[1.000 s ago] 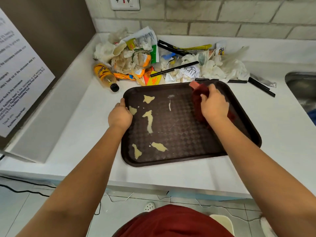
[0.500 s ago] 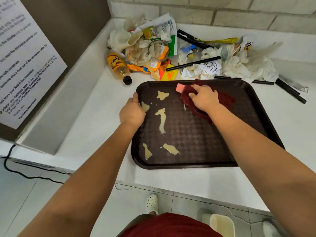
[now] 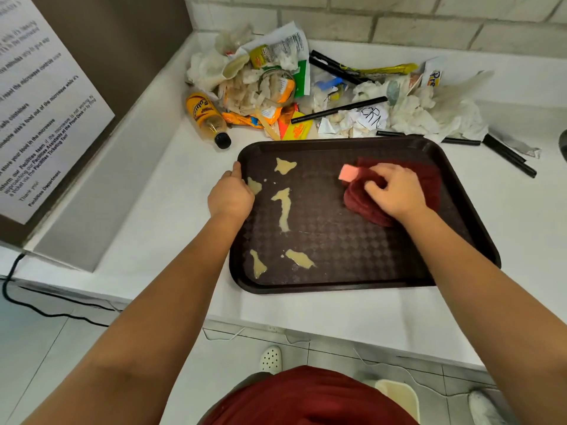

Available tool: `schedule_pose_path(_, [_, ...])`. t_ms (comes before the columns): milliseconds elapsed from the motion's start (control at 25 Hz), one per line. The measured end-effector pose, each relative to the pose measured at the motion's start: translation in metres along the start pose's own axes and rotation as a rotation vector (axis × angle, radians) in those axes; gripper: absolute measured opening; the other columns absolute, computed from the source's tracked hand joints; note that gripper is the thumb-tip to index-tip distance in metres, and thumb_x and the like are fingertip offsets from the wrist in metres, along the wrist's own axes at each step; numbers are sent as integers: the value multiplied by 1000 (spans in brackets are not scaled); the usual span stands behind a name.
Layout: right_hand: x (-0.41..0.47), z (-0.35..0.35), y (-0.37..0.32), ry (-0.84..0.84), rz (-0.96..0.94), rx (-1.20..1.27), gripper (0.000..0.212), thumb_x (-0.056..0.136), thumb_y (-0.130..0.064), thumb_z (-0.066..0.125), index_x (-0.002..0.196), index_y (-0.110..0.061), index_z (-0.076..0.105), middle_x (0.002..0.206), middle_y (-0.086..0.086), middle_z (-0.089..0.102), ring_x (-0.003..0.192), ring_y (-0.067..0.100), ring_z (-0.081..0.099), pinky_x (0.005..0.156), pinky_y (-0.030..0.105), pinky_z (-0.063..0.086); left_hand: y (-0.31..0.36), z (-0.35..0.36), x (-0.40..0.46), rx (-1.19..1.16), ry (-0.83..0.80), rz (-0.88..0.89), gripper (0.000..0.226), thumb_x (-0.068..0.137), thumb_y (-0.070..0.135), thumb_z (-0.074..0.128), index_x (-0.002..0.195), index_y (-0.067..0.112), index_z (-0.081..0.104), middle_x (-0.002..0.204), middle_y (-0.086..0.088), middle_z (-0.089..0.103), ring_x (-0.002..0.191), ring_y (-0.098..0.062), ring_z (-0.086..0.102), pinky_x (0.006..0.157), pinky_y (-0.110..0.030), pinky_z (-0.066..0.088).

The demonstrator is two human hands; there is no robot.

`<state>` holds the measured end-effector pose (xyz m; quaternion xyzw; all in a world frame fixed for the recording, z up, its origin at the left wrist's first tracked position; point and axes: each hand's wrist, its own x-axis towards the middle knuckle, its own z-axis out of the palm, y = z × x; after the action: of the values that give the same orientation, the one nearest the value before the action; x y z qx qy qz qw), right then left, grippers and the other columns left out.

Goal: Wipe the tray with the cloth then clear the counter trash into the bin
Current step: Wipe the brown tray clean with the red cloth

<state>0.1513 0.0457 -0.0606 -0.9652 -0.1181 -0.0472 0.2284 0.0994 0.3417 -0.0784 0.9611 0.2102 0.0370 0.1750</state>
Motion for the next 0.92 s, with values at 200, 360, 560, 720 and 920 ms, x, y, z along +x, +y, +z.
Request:
schedule_pose_path(200, [22, 4, 3, -50, 258, -34, 41, 91, -32, 50, 130, -19, 52, 136, 15, 48, 134, 25, 34, 112, 45, 20, 2, -1, 0, 21, -17, -2, 54, 95, 19, 33, 147, 18, 20, 131, -12, 49, 113, -31, 53, 85, -37, 47])
schedule_pose_path(360, [8, 28, -40, -62, 48, -22, 36, 85, -35, 56, 119, -24, 61, 128, 8, 57, 132, 19, 37, 108, 41, 20, 4, -2, 0, 44, -24, -12, 55, 95, 20, 35, 148, 19, 19, 130, -12, 50, 112, -31, 54, 83, -37, 48])
schedule_pose_path(560, [-17, 27, -49, -92, -156, 130, 27, 72, -22, 72, 98, -14, 73, 115, 10, 65, 117, 23, 53, 103, 33, 26, 2, -5, 2, 15, -12, -16, 51, 97, 21, 34, 147, 22, 23, 134, -11, 50, 116, -30, 52, 86, -37, 48])
schedule_pose_path(720, [-15, 5, -14, -32, -113, 182, 30, 70, -25, 64, 88, -3, 73, 101, 18, 69, 99, 32, 62, 92, 36, 43, 2, -5, -1, -1, -6, -17, 49, 98, 22, 33, 146, 23, 25, 136, -10, 49, 119, -30, 51, 90, -37, 46])
schedule_pose_path(920, [0, 11, 10, 118, 159, -79, 35, 87, -39, 50, 111, -18, 65, 117, 13, 62, 123, 26, 46, 104, 43, 27, -13, -9, -4, -416, -26, -53, 43, 97, 27, 39, 140, 26, 39, 128, -4, 58, 95, -18, 61, 86, -26, 43])
